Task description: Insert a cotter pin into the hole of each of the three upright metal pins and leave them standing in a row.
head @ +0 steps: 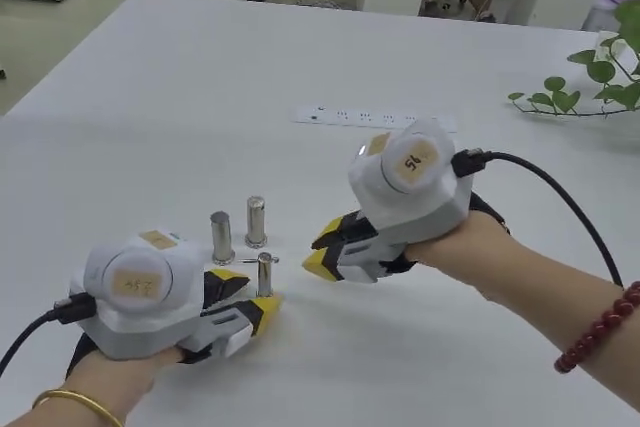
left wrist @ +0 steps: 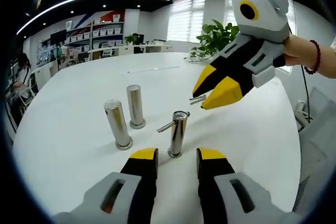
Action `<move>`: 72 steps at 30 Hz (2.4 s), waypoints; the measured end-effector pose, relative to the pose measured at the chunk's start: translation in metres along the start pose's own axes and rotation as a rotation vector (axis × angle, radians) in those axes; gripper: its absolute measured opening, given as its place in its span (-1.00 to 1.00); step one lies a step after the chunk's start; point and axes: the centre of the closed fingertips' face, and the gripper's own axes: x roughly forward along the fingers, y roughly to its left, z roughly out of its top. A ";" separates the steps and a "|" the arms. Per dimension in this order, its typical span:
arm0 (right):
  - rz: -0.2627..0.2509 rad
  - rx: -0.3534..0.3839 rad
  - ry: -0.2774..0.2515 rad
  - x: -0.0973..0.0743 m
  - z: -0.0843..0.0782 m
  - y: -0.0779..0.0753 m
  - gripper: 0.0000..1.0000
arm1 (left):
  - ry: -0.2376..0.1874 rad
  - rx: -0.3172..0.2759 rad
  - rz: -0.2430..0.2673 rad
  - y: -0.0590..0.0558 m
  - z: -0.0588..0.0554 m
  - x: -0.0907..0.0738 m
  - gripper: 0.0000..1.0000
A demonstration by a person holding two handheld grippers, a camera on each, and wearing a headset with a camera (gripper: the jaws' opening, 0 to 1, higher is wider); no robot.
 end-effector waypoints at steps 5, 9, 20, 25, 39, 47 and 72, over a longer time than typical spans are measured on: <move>0.002 0.123 -0.099 0.003 0.016 -0.009 -0.57 | -0.012 0.007 -0.007 -0.001 0.003 -0.007 -0.32; 0.014 0.209 -0.173 0.009 0.030 -0.016 -0.49 | -0.029 -0.010 -0.029 -0.006 0.006 -0.012 -0.22; -0.001 0.203 -0.237 0.044 0.044 -0.024 -0.46 | -0.091 -0.014 -0.040 -0.011 0.021 -0.027 0.05; -0.004 0.237 -0.248 0.058 0.044 -0.028 -0.47 | -0.107 -0.036 -0.034 -0.010 0.025 -0.033 0.18; -0.001 0.263 -0.293 0.072 0.054 -0.028 -0.65 | -0.152 -0.046 -0.026 -0.012 0.036 -0.048 0.50; -0.020 0.236 -0.287 0.070 0.054 -0.026 -0.70 | -0.156 -0.017 -0.026 -0.017 0.039 -0.053 0.60; -0.011 0.110 -0.217 0.027 0.029 -0.023 -0.74 | -0.144 -0.006 -0.020 -0.024 0.036 -0.058 0.63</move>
